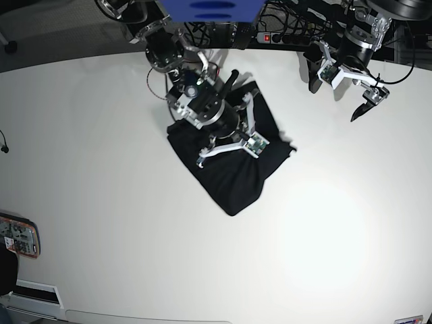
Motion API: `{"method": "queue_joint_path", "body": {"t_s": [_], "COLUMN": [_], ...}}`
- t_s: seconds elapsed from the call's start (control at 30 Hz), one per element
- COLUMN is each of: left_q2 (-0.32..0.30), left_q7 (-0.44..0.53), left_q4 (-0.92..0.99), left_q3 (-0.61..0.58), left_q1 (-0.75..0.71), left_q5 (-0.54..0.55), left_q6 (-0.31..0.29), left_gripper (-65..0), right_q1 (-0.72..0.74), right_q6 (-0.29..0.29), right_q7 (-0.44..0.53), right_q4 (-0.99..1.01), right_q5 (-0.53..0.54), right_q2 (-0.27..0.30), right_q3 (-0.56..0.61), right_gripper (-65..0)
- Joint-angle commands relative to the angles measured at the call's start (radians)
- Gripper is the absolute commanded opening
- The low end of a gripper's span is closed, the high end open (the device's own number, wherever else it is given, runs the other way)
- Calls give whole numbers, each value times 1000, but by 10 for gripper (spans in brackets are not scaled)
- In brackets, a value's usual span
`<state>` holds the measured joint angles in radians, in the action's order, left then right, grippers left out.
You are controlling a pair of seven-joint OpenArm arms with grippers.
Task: Fold the T-shirt properly
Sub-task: 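Drag the folded bundle with the right gripper toward the table center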
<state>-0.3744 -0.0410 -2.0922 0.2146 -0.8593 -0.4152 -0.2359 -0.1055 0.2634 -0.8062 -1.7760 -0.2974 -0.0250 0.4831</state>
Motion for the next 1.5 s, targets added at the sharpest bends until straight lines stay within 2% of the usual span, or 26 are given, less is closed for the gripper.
{"method": "queue_joint_path", "body": {"t_s": [0.0, 0.2, 0.37, 0.53, 0.63, 0.73, 0.8, 0.97, 1.07, 1.23, 1.33, 1.4, 1.47], "left_q2": [-5, -5, -5, -5, -8, -8, -8, -7, -7, -7, -7, -7, -7], "left_q7": [22, 23, 23, 23, 19, 17, 16, 16, 16, -1, -78, -136, -155], "left_q4": [-14, -14, -14, -14, -14, -12, 20, 123, 158, 183, 195, 197, 200], "left_q3": [9, 10, 9, 3, -53, -134, -191, -324, -413, -558, -597, -604, -594], "left_q1": [-11, -11, -11, -7, -2, 18, 50, 127, 151, 159, 199, 216, 222], "left_q5": [6, 6, 6, 6, 8, 8, 8, 9, 8, 6, 6, 11, 11], "left_q6": [13, 13, 13, 13, 13, 13, 13, 13, 13, 13, 13, 13, 13], "left_gripper": [0, 0, 0, 0, 0, 0, 0, 0, 0, 0, 0, 0, 0], "right_q1": [14, 31, 30, 30, 31, 31, 34, 62, 119, 241, 324, 349, 372], "right_q6": [-19, -103, -100, -98, -98, -98, -98, -98, -98, -98, -98, -98, -98], "right_q7": [26, 26, 26, 32, 32, 31, 31, 26, 11, -107, -123, -123, -121], "right_q4": [-20, -45, -61, -63, -69, -101, -111, -109, -103, -100, -43, 24, 95], "right_q5": [2, 2, 0, 0, 0, 0, 0, 0, 2, 5, 7, 7, 7], "right_q2": [-8, -8, -8, -2, -2, -2, -2, -2, -2, -5, -19, -56, -77], "right_q3": [7, 6, 55, 205, 243, 242, 217, 49, -7, -8, -5, -2, 1], "right_gripper": [-650, -650, -650, -435, -353, -312, -303, -303, -303, -303, -303, -303, -303]}}
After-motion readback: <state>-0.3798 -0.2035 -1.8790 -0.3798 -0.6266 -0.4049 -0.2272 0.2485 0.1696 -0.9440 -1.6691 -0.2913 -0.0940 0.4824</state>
